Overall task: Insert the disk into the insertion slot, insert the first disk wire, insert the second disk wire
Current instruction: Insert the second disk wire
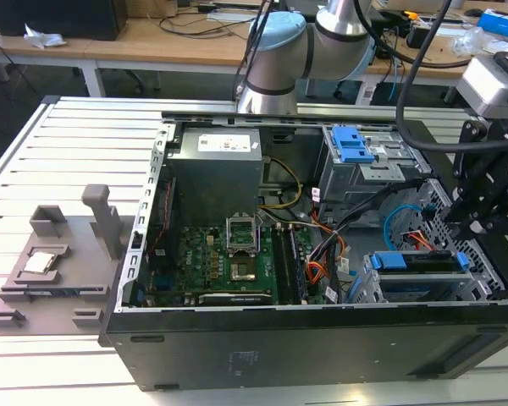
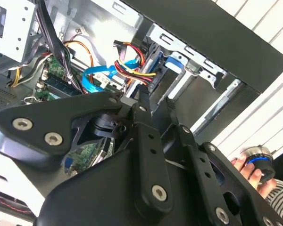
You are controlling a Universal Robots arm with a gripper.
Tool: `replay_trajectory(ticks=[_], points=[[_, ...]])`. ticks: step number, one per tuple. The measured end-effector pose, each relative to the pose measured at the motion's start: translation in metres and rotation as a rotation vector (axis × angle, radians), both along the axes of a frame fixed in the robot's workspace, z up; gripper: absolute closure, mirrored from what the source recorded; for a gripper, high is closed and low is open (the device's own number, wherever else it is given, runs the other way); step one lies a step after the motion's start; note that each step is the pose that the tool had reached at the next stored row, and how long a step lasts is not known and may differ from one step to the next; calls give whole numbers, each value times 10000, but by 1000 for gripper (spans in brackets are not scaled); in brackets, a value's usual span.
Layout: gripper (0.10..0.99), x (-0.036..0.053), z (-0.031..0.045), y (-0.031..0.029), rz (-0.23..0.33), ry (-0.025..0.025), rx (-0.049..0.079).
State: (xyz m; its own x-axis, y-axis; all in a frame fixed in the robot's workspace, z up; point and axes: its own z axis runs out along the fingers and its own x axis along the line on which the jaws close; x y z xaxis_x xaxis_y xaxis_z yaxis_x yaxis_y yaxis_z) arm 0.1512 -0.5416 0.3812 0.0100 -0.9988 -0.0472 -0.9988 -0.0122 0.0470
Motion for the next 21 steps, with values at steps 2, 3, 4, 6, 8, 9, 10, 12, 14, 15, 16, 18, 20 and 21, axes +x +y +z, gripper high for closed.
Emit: replay_trajectory(ticks=[2,3,4,6,8,9,10,12,14,15,16,18,20,21], points=[[784,8,-3,116,62,0,2],[784,8,-6,181,95,0,3],[784,7,-8,230,167,0,1],[784,-12,-13,246,270,0,5],[784,-48,-14,247,409,0,8],[784,-62,-14,248,453,0,7],[784,-85,-15,247,505,0,8],[784,-171,-18,247,598,0,7],[784,-229,-27,247,655,0,7],[784,-239,-41,247,678,0,9],[784,-246,-50,247,700,0,7],[784,-248,-54,247,717,0,-5],[784,-249,-55,247,717,1,-11],[784,-249,-55,247,717,1,-17]])
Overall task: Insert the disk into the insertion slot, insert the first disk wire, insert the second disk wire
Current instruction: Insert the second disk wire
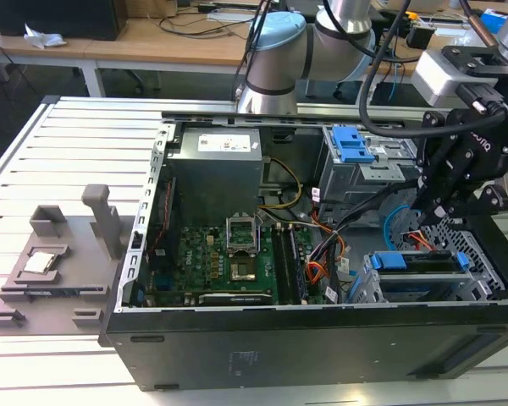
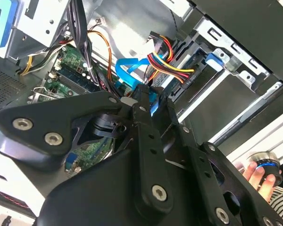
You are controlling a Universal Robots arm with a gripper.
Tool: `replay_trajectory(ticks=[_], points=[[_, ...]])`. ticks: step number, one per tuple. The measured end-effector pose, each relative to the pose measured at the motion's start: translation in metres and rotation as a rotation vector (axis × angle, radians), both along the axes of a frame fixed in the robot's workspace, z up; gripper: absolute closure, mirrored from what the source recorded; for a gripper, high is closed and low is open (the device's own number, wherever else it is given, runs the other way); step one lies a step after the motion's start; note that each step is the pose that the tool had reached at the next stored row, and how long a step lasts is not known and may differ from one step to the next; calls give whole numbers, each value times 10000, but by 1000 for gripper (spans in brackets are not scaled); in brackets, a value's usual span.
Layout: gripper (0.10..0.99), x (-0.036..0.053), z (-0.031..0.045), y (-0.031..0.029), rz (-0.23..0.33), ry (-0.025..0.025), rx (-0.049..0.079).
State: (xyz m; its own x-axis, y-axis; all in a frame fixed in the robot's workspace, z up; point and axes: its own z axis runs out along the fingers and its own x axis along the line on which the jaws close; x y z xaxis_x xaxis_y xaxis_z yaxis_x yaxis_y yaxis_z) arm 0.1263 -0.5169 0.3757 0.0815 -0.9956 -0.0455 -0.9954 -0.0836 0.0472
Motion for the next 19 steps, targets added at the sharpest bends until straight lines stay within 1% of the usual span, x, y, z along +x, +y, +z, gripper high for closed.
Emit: replay_trajectory(ticks=[2,4,8,9,11,12,13,14,16,17,19], points=[[800,0,0,0,0,0,-7],[922,0,0,0,0,0,-16],[925,0,0,0,0,0,-32],[925,0,0,-16,0,0,-34],[925,0,-3,-103,0,0,-82],[925,0,-6,-145,0,0,-90],[925,0,-15,-204,0,0,-99],[925,-1,-24,-244,1,0,-111],[925,-3,-47,-297,-1,0,-143],[925,-3,-60,-303,-18,0,-157],[925,-3,-102,-305,-297,2,-201]])
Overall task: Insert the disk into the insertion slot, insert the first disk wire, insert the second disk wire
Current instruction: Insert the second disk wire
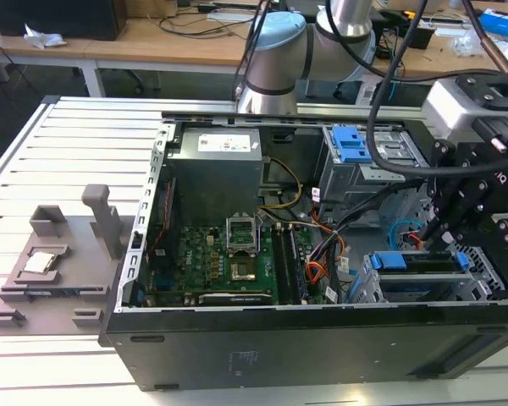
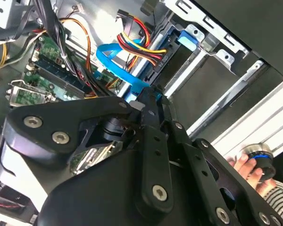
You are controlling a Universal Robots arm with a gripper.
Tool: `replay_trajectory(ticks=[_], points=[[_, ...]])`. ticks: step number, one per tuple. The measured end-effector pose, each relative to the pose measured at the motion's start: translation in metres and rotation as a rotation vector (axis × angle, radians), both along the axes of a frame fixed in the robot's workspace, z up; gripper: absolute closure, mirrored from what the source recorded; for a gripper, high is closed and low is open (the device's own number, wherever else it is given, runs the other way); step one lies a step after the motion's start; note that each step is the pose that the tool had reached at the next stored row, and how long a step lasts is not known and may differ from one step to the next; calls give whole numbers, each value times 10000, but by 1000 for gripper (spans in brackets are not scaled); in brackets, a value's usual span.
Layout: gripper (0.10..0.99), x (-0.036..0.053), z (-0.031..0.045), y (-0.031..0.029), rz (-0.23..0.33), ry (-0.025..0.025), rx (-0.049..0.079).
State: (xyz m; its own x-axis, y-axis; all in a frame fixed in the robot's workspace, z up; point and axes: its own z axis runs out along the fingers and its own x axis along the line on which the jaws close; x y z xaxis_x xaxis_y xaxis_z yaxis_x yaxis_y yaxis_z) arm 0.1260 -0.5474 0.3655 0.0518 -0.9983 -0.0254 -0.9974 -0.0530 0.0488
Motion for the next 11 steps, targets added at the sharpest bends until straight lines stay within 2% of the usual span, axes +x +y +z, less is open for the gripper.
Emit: replay_trajectory(ticks=[6,11], points=[[925,0,-120,2,-85,3,-36],[925,8,-147,49,-84,4,-37]])
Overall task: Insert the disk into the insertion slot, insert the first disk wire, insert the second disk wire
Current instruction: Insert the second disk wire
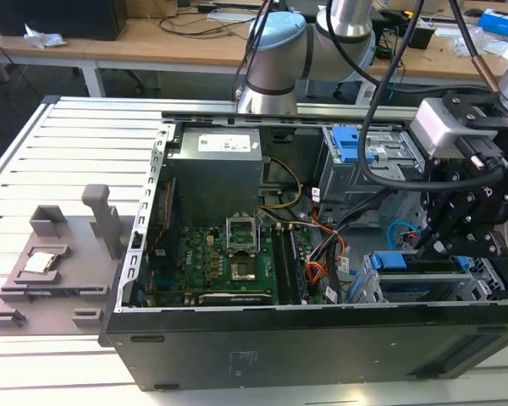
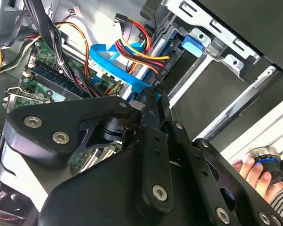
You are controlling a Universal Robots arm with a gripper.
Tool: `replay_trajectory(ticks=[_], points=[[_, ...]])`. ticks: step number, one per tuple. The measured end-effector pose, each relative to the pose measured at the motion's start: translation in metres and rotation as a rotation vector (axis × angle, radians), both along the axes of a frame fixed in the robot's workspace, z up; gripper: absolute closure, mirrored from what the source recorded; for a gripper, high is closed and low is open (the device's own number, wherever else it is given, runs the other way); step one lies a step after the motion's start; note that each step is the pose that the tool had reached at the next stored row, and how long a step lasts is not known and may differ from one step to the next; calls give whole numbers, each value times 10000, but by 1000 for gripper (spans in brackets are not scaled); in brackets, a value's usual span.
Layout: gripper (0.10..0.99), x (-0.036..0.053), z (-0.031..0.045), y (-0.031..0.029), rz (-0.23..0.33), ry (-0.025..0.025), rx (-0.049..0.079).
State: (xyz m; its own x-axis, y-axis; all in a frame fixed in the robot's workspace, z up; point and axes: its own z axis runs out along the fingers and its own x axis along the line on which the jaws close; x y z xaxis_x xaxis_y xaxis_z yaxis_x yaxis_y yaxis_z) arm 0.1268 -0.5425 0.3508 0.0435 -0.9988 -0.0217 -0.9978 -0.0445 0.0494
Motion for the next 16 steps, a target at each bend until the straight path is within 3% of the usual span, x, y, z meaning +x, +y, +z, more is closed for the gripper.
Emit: replay_trajectory(ticks=[16], points=[[925,17,-103,12,1,0,0]])
